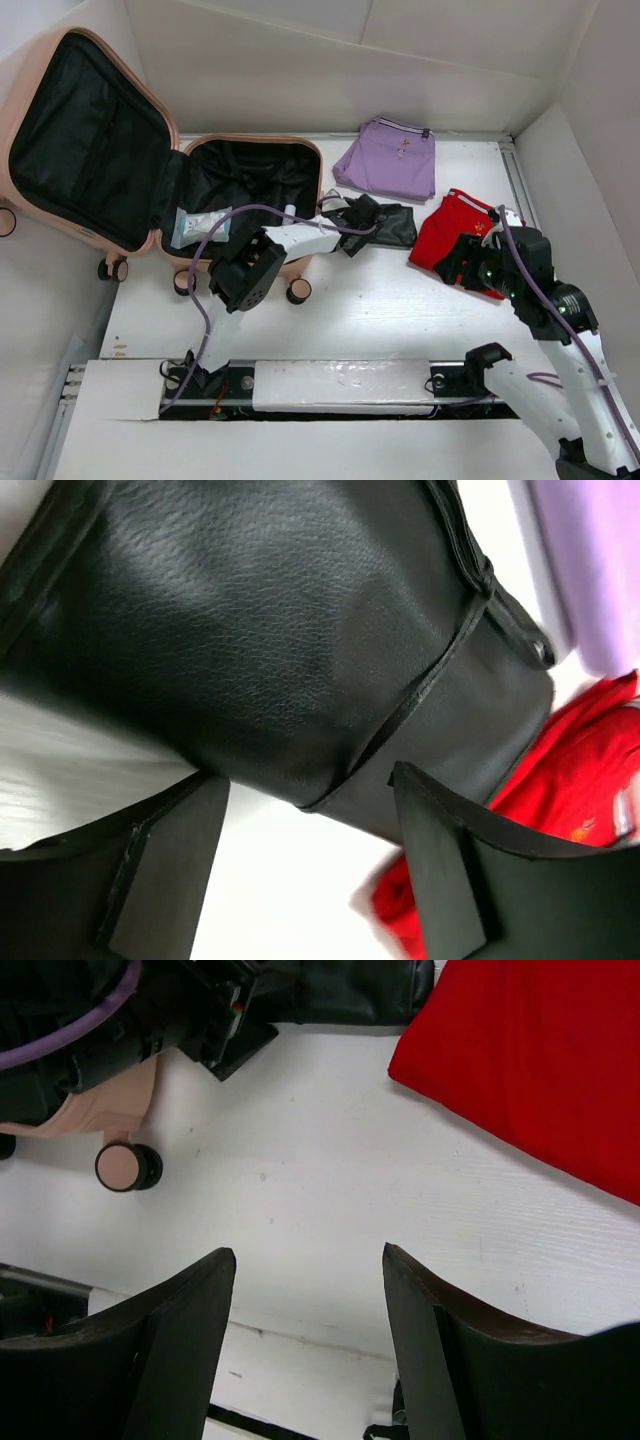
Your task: Pack the luggage
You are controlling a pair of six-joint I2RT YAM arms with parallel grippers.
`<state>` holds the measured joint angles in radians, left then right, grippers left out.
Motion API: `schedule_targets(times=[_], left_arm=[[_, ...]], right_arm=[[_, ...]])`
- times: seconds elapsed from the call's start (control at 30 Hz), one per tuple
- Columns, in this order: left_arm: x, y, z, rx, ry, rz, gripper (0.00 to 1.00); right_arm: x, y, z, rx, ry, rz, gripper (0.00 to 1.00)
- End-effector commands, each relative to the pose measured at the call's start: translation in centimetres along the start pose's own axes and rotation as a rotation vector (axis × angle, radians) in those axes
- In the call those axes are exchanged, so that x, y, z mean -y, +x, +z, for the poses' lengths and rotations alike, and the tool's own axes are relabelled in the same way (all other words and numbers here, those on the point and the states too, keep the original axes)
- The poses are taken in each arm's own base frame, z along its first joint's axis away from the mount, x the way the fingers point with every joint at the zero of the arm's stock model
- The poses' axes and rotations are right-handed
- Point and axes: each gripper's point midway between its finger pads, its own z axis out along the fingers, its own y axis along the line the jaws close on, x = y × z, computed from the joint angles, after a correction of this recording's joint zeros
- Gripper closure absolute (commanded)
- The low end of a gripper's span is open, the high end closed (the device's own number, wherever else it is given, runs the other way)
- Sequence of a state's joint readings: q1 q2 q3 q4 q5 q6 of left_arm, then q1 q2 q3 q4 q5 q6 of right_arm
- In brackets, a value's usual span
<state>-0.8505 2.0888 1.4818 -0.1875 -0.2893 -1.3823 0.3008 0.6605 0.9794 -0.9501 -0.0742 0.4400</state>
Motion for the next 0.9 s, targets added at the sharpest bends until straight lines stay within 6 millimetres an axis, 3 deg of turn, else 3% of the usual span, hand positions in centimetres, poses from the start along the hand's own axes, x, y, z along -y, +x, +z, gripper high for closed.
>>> schedule_targets(times=[0.0,0.03,0.1,0.13,0.17,0.2,0.3,0.33,0.37,0.43,0.5,0.7,0.83,0.87], left_arm=[[-3.1,-0.2,1.3,0.042,-0.133,-0.054,0.36],[-3.4,-0.1,1.4,0.042,-0.133,-0.055,0.52],[-4.2,-0.4,1.8,0.047,-0.142,-0.061,0.63],[-4.2,-0.6,1.9,0.061,-0.143,-0.06,0.74],[-4.4,-1.2,2.0,0.066,-0.148,-0.051,0.92],[-4.3,-1.6,2.4,0.069,-0.149,-0.043,0.99],[-2.7,-2.5,1.9,0.092,-0.119,0.018,1.0],[-0.7,-2.8,1.3,0.108,-0.081,0.039,1.0],[-0.1,-3.2,0.8,0.133,-0.076,0.109,1.0],[4.1,-3.1,-2.0,0.156,0.01,0.165,1.0],[6.7,-3.9,-5.0,0.186,0.076,0.214,1.0],[10.9,-7.2,-12.3,0.246,0.265,0.202,1.0],[13.6,-10.3,-17.0,0.275,0.368,0.219,1.0],[14.2,-12.0,-18.5,0.296,0.396,0.205,1.0]], right_arm=[[-0.3,-0.1,-0.8,0.019,-0.017,-0.044,0.33],[-0.6,-0.2,-1.0,0.023,-0.028,-0.06,0.33],[-0.9,-0.3,-1.7,0.037,-0.044,-0.066,0.33],[-1.0,-0.2,-1.7,0.034,-0.05,-0.08,0.33],[-0.9,-0.4,-2.1,0.045,-0.044,-0.08,0.33],[-1.1,-0.7,-2.6,0.063,-0.053,-0.081,0.33],[-1.3,-0.6,-2.8,0.059,-0.058,-0.101,0.33],[-1.3,-0.7,-3.0,0.067,-0.063,-0.101,0.33],[-1.5,-0.9,-3.3,0.076,-0.067,-0.101,0.33],[-1.6,-0.9,-3.3,0.073,-0.074,-0.106,0.33],[-1.9,-1.4,-3.5,0.092,-0.084,-0.106,0.33],[-2.6,-3.0,-4.1,0.135,-0.095,-0.106,0.33],[-3.0,-4.0,-4.2,0.153,-0.094,-0.106,0.33],[-3.4,-4.6,-4.5,0.174,-0.104,-0.106,0.33]])
